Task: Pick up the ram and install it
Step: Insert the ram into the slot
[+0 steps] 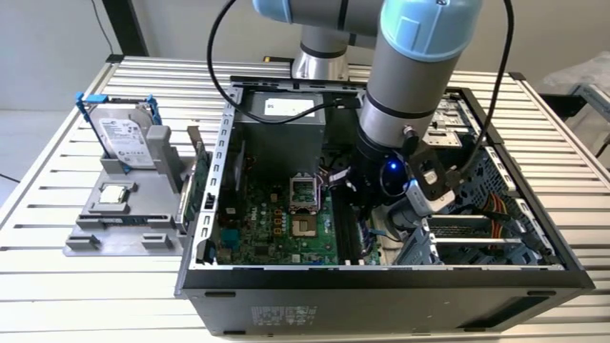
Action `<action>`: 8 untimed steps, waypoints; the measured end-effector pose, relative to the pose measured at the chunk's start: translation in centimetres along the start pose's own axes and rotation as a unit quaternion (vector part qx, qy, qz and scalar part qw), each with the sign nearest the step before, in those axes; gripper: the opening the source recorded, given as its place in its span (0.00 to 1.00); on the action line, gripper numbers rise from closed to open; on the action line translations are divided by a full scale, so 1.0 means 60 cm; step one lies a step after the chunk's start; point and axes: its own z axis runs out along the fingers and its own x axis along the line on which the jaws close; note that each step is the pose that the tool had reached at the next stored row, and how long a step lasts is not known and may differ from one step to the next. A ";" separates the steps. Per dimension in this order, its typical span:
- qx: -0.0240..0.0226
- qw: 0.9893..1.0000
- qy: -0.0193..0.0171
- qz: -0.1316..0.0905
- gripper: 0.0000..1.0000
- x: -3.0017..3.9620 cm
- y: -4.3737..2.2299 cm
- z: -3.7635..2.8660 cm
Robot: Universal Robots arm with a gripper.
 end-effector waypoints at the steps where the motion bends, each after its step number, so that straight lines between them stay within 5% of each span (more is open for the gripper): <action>1: 0.000 1.000 0.000 0.000 0.00 0.000 0.000 0.000; 8: 0.000 1.000 0.000 0.000 0.00 0.002 0.000 0.004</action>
